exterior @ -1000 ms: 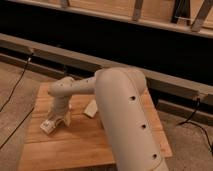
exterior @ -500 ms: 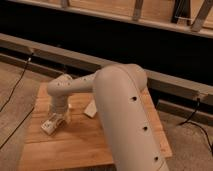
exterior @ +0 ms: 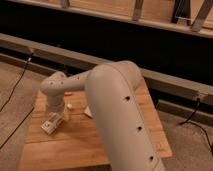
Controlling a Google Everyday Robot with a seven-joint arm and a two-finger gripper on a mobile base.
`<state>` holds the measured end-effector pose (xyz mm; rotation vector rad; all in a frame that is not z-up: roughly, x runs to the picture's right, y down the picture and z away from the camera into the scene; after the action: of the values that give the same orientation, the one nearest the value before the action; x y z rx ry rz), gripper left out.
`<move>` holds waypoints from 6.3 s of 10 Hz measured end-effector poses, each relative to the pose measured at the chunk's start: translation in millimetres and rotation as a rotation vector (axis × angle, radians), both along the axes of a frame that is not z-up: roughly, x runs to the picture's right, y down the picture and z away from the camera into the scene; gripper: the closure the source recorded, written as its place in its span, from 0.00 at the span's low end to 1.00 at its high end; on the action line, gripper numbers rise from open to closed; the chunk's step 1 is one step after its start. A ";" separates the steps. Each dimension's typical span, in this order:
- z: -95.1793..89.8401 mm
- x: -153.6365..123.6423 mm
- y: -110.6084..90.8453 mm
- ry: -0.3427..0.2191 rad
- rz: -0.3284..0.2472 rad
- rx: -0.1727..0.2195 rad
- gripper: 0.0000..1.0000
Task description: Stand the bottle upright
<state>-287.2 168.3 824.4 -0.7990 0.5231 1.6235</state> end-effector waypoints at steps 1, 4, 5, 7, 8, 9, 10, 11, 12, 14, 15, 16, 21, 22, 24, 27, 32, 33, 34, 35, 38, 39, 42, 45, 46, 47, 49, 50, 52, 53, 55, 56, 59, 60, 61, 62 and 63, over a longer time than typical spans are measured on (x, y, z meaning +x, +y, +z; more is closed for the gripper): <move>0.7 -4.3 1.8 0.001 -0.005 -0.002 0.22; 2.4 -13.9 8.2 0.003 -0.010 -0.017 0.22; 2.7 -16.5 8.9 0.002 -0.008 -0.020 0.22; 4.0 -21.5 7.8 -0.002 0.001 -0.025 0.30; 5.3 -22.9 6.4 -0.008 0.002 -0.026 0.44; 6.3 -23.0 5.4 -0.009 0.003 -0.026 0.52; 8.0 -21.8 4.9 -0.008 0.002 -0.027 0.63; 9.5 -20.2 4.6 -0.006 0.001 -0.029 0.72; 11.8 -17.8 5.0 -0.001 0.000 -0.032 0.84; 16.2 -12.8 6.8 0.010 -0.005 -0.036 0.99; 19.8 -8.7 8.0 0.020 -0.010 -0.037 1.00; 21.7 -6.4 8.5 0.026 -0.013 -0.037 1.00; 27.2 2.1 -1.8 0.052 -0.047 -0.004 1.00; 26.0 2.5 -6.0 0.054 -0.052 0.007 1.00; 21.2 -1.1 -22.4 0.034 -0.071 0.073 1.00; 12.7 0.9 -44.9 -0.015 -0.088 0.178 1.00; -4.4 39.5 -68.5 -0.195 -0.220 0.347 1.00; -6.6 49.3 -69.8 -0.237 -0.253 0.367 1.00; -9.5 66.1 -70.8 -0.310 -0.311 0.395 1.00; -12.4 81.6 -69.8 -0.384 -0.366 0.411 1.00; -19.3 106.9 -75.2 -0.601 -0.471 0.424 1.00; -23.7 105.3 -79.2 -0.657 -0.482 0.424 1.00; -43.3 97.1 -96.3 -0.847 -0.493 0.399 1.00; -53.4 75.2 -105.5 -1.010 -0.458 0.342 1.00; -50.1 67.9 -106.7 -1.051 -0.444 0.337 1.00; -44.2 60.1 -107.5 -1.092 -0.426 0.333 1.00; -21.0 45.7 -108.2 -1.175 -0.373 0.343 1.00; -9.4 40.8 -108.5 -1.204 -0.351 0.356 1.00; 17.0 31.9 -110.9 -1.250 -0.308 0.419 1.00; 24.1 28.3 -114.1 -1.264 -0.288 0.467 1.00; 28.5 23.0 -122.8 -1.294 -0.244 0.585 1.00; 27.4 22.3 -124.6 -1.303 -0.230 0.623 1.00; 23.6 26.1 -122.6 -1.321 -0.184 0.725 1.00; 23.9 27.7 -120.1 -1.315 -0.168 0.754 1.00; 26.8 28.7 -118.9 -1.291 -0.153 0.798 1.00; 30.1 28.3 -115.1 -1.272 -0.148 0.824 1.00; 33.7 26.7 -108.6 -1.252 -0.143 0.856 1.00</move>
<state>-260.5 59.7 858.1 -0.8818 -0.9224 0.7896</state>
